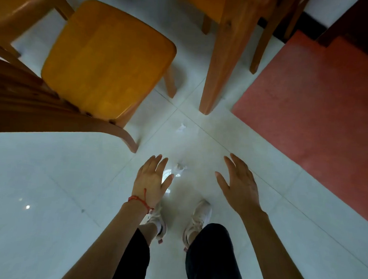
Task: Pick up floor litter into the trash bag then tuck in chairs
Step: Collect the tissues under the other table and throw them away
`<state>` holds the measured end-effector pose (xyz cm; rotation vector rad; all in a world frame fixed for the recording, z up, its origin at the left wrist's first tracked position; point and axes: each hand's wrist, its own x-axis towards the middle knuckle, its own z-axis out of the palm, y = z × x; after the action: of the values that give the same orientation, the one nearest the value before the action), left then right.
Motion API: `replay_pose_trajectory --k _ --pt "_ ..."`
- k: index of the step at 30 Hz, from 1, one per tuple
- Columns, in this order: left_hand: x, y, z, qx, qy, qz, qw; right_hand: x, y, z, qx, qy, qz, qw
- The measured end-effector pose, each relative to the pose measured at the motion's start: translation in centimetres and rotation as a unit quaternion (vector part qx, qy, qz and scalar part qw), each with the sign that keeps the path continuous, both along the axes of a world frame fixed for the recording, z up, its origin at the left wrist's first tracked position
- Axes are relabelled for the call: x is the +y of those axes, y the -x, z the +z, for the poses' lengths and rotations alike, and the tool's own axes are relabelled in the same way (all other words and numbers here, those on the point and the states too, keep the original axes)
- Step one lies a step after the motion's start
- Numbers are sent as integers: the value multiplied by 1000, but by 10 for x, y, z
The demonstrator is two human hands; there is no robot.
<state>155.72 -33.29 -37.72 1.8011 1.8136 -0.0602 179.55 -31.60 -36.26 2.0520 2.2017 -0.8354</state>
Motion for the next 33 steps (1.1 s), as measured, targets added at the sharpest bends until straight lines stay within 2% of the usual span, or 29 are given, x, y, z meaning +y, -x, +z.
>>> replay_pose_trajectory --k 5,15,23,28,33 --pt "-1 3 -98 -31 4 27 999 17 4 -84 -16 -33 43 998" --pt "14 -3 -288 -41 -19 40 998 38 3 -269 -42 -77 105 991" --pt "18 -17 -423 -105 47 125 985 54 -2 -380 -43 -75 102 991" --pt "16 -25 -476 -81 61 157 982 62 -8 -420 -37 -91 100 990" --pt "15 -34 -496 -49 10 150 987 65 -7 -441 -25 -102 102 989"
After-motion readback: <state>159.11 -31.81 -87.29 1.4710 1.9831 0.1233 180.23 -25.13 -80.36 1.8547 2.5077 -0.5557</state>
